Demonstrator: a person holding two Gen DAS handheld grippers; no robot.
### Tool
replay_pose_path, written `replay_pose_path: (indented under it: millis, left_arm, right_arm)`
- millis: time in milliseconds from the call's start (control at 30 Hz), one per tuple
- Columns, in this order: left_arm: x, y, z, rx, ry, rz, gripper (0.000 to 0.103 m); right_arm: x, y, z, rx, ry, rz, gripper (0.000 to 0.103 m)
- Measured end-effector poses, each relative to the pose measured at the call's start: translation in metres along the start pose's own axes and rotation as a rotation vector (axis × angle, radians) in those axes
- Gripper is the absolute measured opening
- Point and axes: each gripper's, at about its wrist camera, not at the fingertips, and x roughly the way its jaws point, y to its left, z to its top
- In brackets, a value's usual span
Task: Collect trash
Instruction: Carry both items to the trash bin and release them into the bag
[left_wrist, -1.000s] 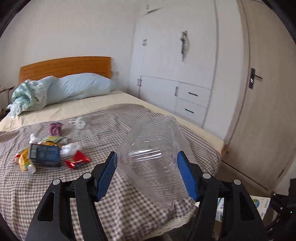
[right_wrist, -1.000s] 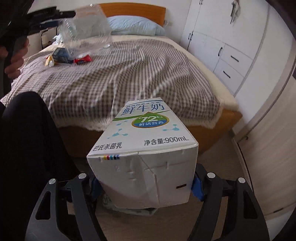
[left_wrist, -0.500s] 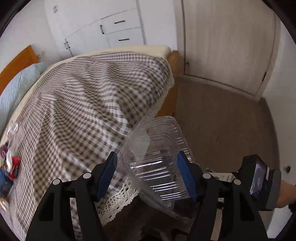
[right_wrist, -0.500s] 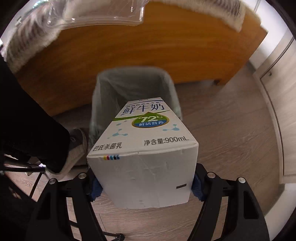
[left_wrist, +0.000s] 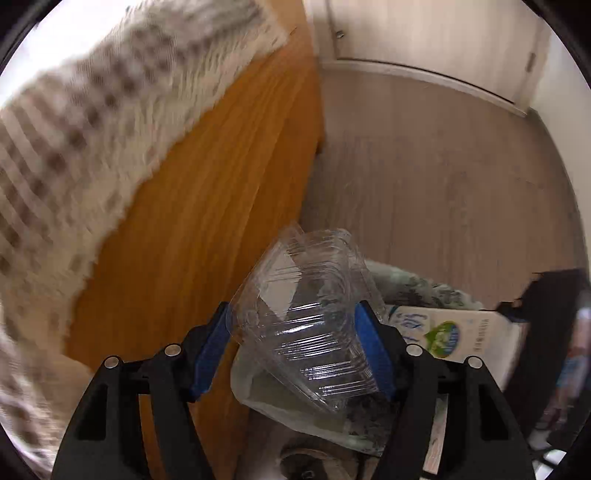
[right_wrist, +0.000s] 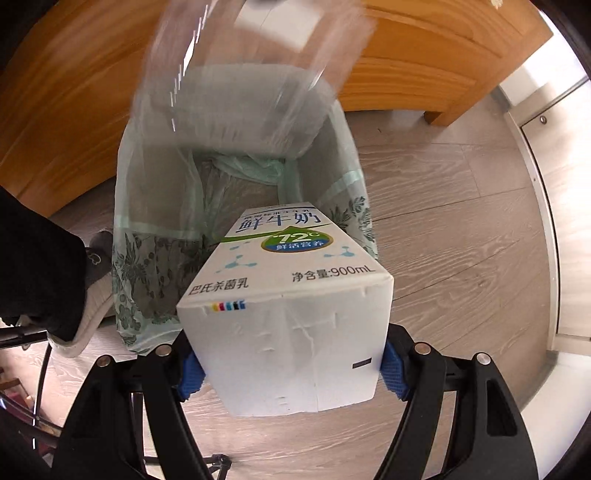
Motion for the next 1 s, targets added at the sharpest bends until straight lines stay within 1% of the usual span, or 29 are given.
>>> replay_pose_path:
  millis: [67, 100, 133, 200, 233, 267, 333, 367, 400, 467, 500, 567, 667, 733, 833, 867, 967, 1000]
  left_arm:
    - [0.024, 0.003, -0.006, -0.055, 0.031, 0.041, 0.065]
    - [0.035, 0.005, -0.013, -0.066, 0.04, 0.069, 0.065]
    - [0.044, 0.005, -0.017, -0.072, 0.033, 0.101, 0.066]
    - [0.055, 0.005, -0.023, -0.111, -0.014, 0.099, 0.066]
    - [0.061, 0.003, -0.026, -0.121, -0.016, 0.088, 0.066]
    - [0.067, -0.001, -0.029, -0.11, -0.005, 0.084, 0.067]
    - [0.079, -0.009, -0.035, -0.047, 0.016, 0.107, 0.068]
    - [0.083, -0.01, -0.038, -0.025, 0.032, 0.109, 0.072]
    - [0.084, -0.01, -0.039, -0.017, 0.047, 0.12, 0.076]
    - [0.086, -0.006, -0.043, -0.032, 0.049, 0.129, 0.077]
    - [0.086, -0.004, -0.044, -0.048, 0.054, 0.128, 0.081]
    - [0.085, -0.002, -0.046, -0.067, 0.059, 0.12, 0.084]
    - [0.082, -0.001, -0.047, -0.058, 0.06, 0.134, 0.085]
    - [0.083, -0.006, -0.05, -0.052, 0.083, 0.132, 0.086]
    - [0.078, 0.001, -0.051, -0.063, 0.102, 0.132, 0.087]
    - [0.072, 0.006, -0.046, -0.063, 0.105, 0.132, 0.087]
    - [0.064, 0.005, -0.046, -0.055, 0.107, 0.118, 0.087]
    - [0.069, -0.004, -0.038, -0.049, 0.109, 0.11, 0.087]
  right_arm:
    - [0.008, -0.003, 0.001, -0.011, 0.021, -0.013, 0.072]
    - [0.009, -0.004, -0.001, -0.003, 0.027, -0.015, 0.073]
    - [0.011, -0.003, -0.004, 0.008, 0.033, -0.013, 0.073]
    - [0.017, -0.006, -0.003, 0.037, 0.038, -0.026, 0.073]
    - [0.018, -0.006, -0.005, 0.053, 0.035, -0.037, 0.074]
    - [0.019, -0.005, -0.005, 0.071, 0.033, -0.044, 0.074]
    - [0.025, -0.006, -0.001, 0.097, 0.028, -0.055, 0.074]
    - [0.025, -0.006, 0.0, 0.108, 0.024, -0.05, 0.074]
    - [0.023, -0.005, 0.001, 0.12, 0.017, -0.043, 0.074]
    - [0.019, -0.006, 0.005, 0.133, 0.001, -0.059, 0.076]
    - [0.017, -0.006, 0.007, 0.131, -0.01, -0.057, 0.077]
    - [0.011, -0.005, 0.009, 0.125, -0.025, -0.056, 0.077]
    - [0.004, -0.013, 0.01, 0.139, -0.039, -0.051, 0.077]
    - [-0.002, -0.018, 0.01, 0.162, -0.05, -0.038, 0.077]
    - [-0.007, -0.021, 0.009, 0.165, -0.056, -0.041, 0.077]
    - [-0.008, -0.021, 0.008, 0.165, -0.055, -0.041, 0.077]
    - [-0.011, -0.024, 0.005, 0.178, -0.048, -0.023, 0.077]
    - [-0.013, -0.024, 0.004, 0.181, -0.047, -0.019, 0.077]
